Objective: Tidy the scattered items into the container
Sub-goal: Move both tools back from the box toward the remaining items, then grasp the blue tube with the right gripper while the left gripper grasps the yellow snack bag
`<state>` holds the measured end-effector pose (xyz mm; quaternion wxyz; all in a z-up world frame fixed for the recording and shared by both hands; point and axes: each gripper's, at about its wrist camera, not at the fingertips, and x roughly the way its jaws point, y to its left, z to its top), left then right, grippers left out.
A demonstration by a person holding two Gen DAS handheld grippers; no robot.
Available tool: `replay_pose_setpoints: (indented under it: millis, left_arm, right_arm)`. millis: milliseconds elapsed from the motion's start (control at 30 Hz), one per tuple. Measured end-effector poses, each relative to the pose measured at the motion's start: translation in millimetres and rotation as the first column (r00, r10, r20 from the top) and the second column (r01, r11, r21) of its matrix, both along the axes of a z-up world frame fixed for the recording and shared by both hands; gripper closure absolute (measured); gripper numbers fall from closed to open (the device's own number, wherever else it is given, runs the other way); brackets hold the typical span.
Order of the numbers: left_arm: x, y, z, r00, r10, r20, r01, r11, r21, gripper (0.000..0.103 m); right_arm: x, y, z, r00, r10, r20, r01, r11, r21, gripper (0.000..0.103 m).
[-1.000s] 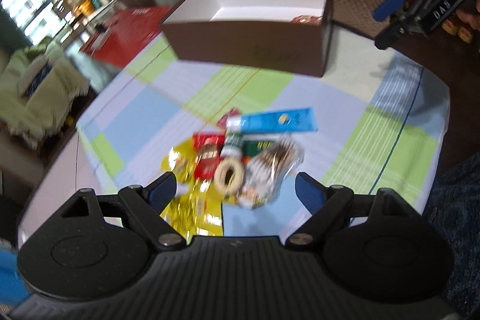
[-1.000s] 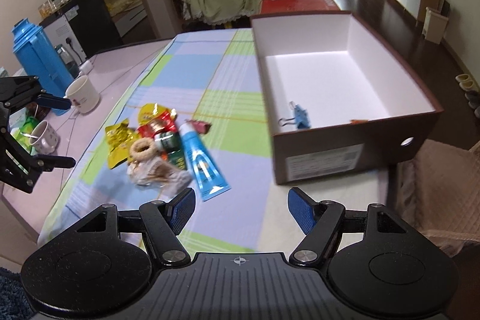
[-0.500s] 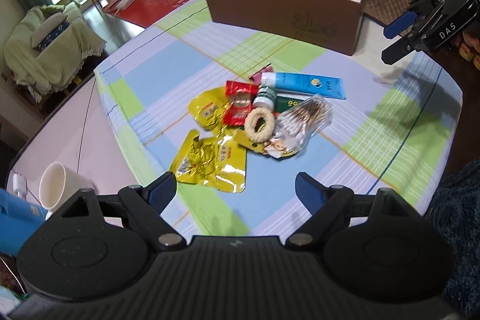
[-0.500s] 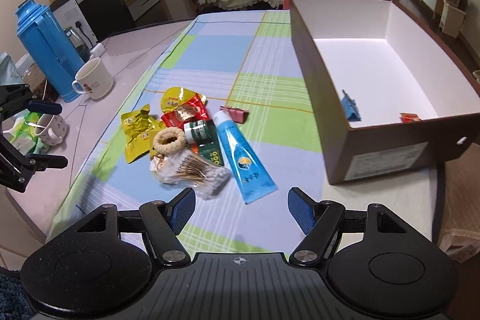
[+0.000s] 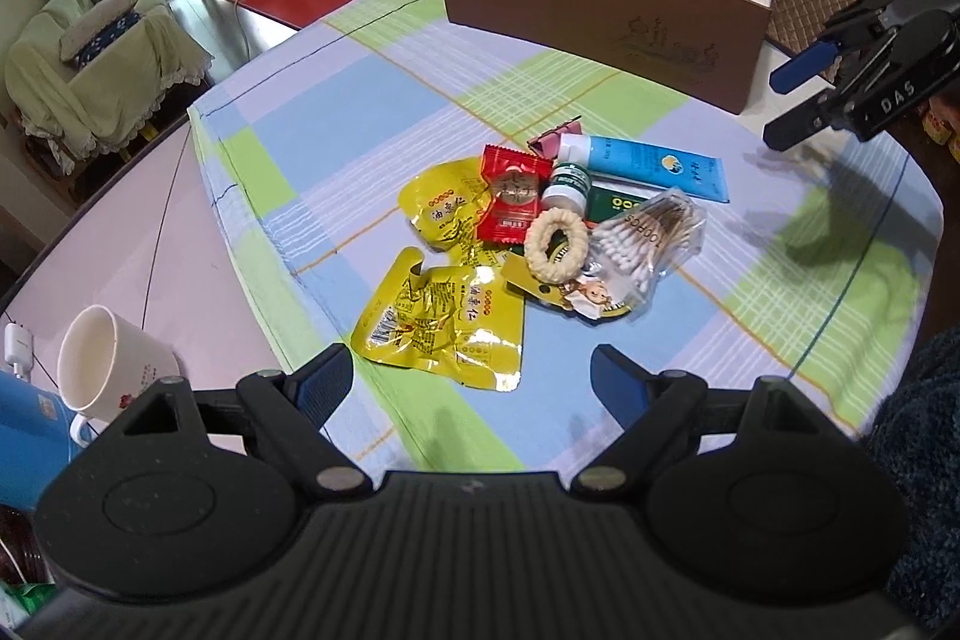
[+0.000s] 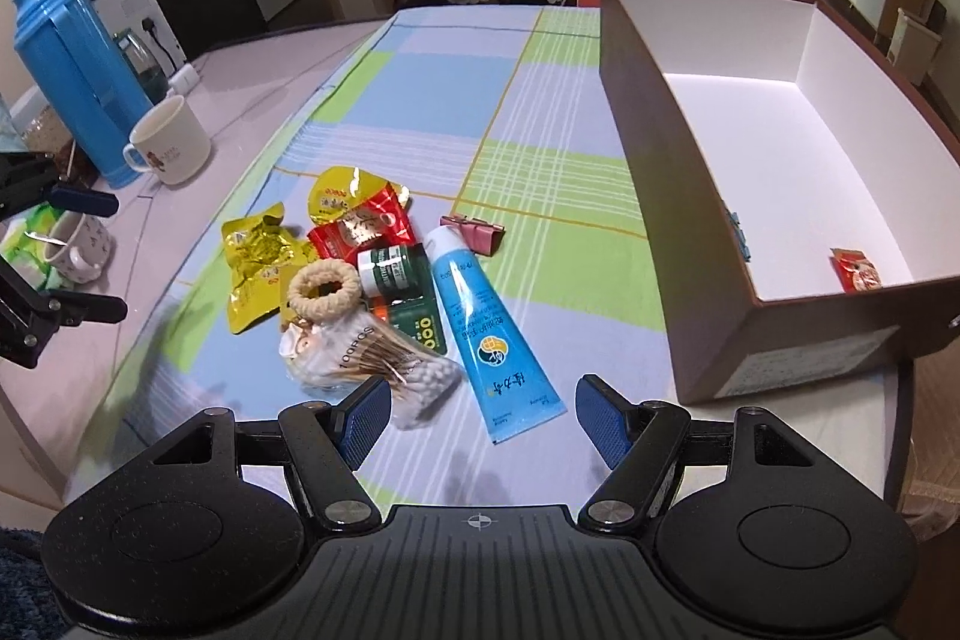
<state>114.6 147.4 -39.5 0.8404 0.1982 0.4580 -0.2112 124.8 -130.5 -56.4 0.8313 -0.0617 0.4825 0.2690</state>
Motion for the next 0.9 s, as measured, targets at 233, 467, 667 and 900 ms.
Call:
replay_pose_setpoints:
  millis: [233,467,667,900]
  left_arm:
    - [22,6,-16,0.999,0.037,-0.039,-0.037,0.999,-0.012,0.019]
    - [40,15,-32,0.991,0.1,-0.09,-0.104,0.994,-0.044,0.019]
    - [52,20,-43,0.982,0.141,-0.127,-0.151,0.986,-0.071,0.019]
    - [69,31,-57,0.944,0.28,-0.176,-0.304,0.944,-0.13,0.02]
  right_arm:
    - [21,17,-22,0.999,0.03,-0.018,-0.031,0.999,-0.024,0.032]
    - [41,31,-42,0.998,0.059,-0.034,-0.061,0.997,-0.036,0.032]
    - [58,42,-59,0.996,0.081,-0.038,-0.084,0.994,-0.067,0.032]
    - [70,49,-78,0.995,0.1,-0.025,-0.102,0.991,-0.086,0.032]
